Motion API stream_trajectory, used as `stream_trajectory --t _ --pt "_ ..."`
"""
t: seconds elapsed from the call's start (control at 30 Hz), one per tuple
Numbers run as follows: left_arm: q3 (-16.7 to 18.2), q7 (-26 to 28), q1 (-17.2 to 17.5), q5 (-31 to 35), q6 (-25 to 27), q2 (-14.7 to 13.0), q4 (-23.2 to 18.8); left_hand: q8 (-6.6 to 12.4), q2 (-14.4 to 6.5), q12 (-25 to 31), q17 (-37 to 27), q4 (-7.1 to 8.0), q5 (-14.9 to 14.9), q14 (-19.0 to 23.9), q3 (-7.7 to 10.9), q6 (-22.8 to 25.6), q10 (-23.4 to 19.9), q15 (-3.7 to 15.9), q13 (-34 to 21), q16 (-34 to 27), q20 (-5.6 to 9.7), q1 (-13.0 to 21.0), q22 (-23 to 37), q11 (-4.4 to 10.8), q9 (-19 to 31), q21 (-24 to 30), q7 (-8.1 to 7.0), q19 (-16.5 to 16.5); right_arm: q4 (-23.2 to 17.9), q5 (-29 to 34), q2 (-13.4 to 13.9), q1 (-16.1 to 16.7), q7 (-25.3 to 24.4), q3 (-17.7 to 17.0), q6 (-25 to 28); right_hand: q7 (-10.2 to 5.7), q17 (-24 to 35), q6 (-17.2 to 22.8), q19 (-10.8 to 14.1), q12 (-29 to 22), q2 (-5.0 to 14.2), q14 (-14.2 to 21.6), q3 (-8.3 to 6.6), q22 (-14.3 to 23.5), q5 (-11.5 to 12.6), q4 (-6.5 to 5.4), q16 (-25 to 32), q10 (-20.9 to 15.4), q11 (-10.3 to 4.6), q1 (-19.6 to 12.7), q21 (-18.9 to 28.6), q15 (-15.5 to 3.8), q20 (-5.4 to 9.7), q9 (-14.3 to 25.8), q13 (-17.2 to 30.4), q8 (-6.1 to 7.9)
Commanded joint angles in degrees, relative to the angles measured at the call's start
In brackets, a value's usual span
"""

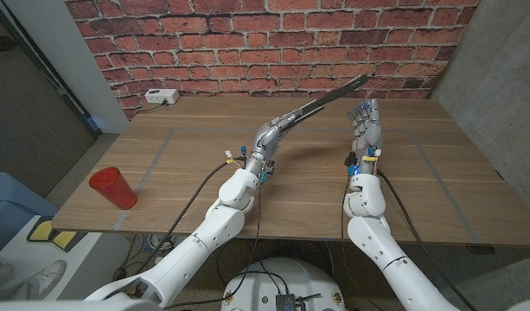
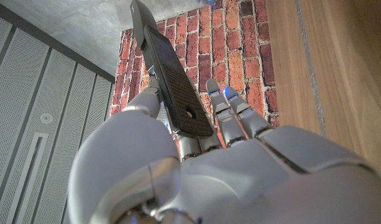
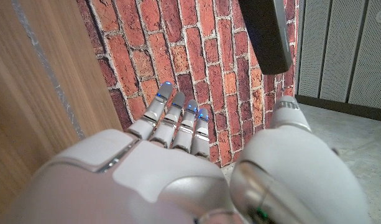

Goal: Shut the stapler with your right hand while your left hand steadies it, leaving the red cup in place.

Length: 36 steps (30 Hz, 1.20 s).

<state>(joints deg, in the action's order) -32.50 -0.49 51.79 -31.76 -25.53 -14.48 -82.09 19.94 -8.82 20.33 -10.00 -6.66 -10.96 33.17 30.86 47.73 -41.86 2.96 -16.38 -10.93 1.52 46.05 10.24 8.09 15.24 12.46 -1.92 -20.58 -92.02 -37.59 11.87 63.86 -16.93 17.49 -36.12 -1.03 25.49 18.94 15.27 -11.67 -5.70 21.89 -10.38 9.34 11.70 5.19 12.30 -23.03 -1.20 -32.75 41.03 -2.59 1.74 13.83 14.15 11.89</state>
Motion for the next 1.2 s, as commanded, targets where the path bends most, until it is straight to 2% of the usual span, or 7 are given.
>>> stream_trajectory --t 0.03,0.13,0.33,0.73,0.8,0.93,1.2 --pt "0.3 6.9 1.9 7.8 1.3 -3.6 -5.8 0.37 -0.4 -0.2 -0.2 0.02 -0.4 0.8 0.34 1.8 -0.4 8.85 -0.2 0.1 -0.08 0.5 0.2 -0.26 2.6 -0.2 -1.14 -0.1 -4.2 1.9 3.3 1.9 -1.5 0.6 5.3 0.07 -0.1 0.7 1.1 -0.3 0.29 0.7 0.02 0.0 0.2 0.09 0.4 -0.5 -0.23 -0.6 -0.5 -3.35 -0.13 -0.2 0.1 0.28" --pt "0.3 9.4 2.1 10.2 1.7 -3.8 -6.3 0.36 -0.5 0.0 -0.3 0.0 -0.4 1.5 0.43 1.6 -1.1 8.78 -0.3 -0.2 0.63 0.6 0.2 0.1 2.8 0.2 -1.23 -1.3 -6.0 3.4 4.7 2.7 -2.9 0.5 7.3 0.28 -0.4 0.0 1.4 0.0 0.38 0.5 0.3 0.0 0.2 -0.13 0.4 0.3 0.1 -0.1 -0.9 -3.14 -0.55 -0.3 0.0 -0.01" --pt "0.2 11.3 2.0 12.5 2.5 -4.2 -6.8 0.5 0.0 0.2 -0.3 -0.1 -0.4 4.0 0.34 1.9 -2.7 8.88 -0.5 -0.6 1.6 0.5 0.2 1.01 3.5 2.3 -1.94 -7.6 -6.4 3.1 6.0 2.8 -2.4 0.2 8.3 0.58 -0.7 -1.1 1.4 0.4 0.6 -0.2 0.61 0.1 0.2 -0.38 0.3 1.5 -0.09 0.4 -1.6 -2.98 -0.91 -0.5 -0.1 -0.44" --pt "0.0 14.7 1.9 17.1 1.5 -3.9 -6.3 0.22 0.3 -0.3 -0.3 0.02 -0.5 4.3 0.1 1.0 -2.3 8.88 -0.7 -0.3 1.81 0.2 0.1 1.92 4.1 2.4 -2.12 -9.1 -6.7 2.0 6.9 2.6 -2.0 0.3 10.0 1.45 -1.0 -1.5 1.8 0.3 0.7 -0.2 1.05 0.1 0.1 -0.79 0.4 1.4 0.42 1.3 -2.1 -2.67 -1.11 -0.8 -0.2 -0.51" --pt "0.2 16.9 2.2 18.4 1.1 -2.9 -6.1 0.21 0.1 0.7 -0.4 0.67 -0.9 7.5 -0.33 0.1 -5.5 8.74 -0.9 -1.1 1.74 -0.3 0.1 1.13 5.1 3.2 -2.62 -12.0 -6.3 0.9 6.9 2.4 -0.9 0.3 9.8 1.63 -1.3 -1.6 2.2 0.2 0.67 0.3 1.2 0.1 0.1 -0.7 0.6 1.4 0.44 1.2 -2.4 -1.19 -1.61 -1.0 -0.3 -0.5" --pt "0.1 16.8 2.0 18.2 0.9 -2.7 -5.6 0.21 0.2 0.9 -0.4 0.86 -1.3 9.4 -0.47 -0.1 -7.7 9.02 -0.4 -1.3 2.3 -0.5 0.1 1.21 5.6 3.4 -3.09 -13.4 -5.8 0.6 6.8 2.2 -0.7 0.2 9.7 1.77 -1.5 -1.6 2.4 0.2 0.62 0.5 1.26 0.1 0.1 -0.61 0.7 1.2 0.34 1.2 -2.6 -0.93 -1.98 -1.0 -0.3 -0.47" --pt "-0.1 16.8 1.4 18.6 1.0 -2.6 -5.2 -0.16 0.3 1.2 -0.5 1.02 -1.6 11.0 -0.6 -0.2 -9.3 9.32 -0.2 -1.3 2.46 -0.5 0.1 2.0 5.4 3.2 -4.02 -13.6 -4.4 -0.4 6.7 1.4 1.1 0.3 8.7 1.7 -2.0 -1.5 2.9 0.1 1.17 1.0 1.01 0.1 0.2 -0.35 0.8 1.1 0.05 0.5 -3.0 0.01 -2.23 -1.2 -0.4 -0.38"
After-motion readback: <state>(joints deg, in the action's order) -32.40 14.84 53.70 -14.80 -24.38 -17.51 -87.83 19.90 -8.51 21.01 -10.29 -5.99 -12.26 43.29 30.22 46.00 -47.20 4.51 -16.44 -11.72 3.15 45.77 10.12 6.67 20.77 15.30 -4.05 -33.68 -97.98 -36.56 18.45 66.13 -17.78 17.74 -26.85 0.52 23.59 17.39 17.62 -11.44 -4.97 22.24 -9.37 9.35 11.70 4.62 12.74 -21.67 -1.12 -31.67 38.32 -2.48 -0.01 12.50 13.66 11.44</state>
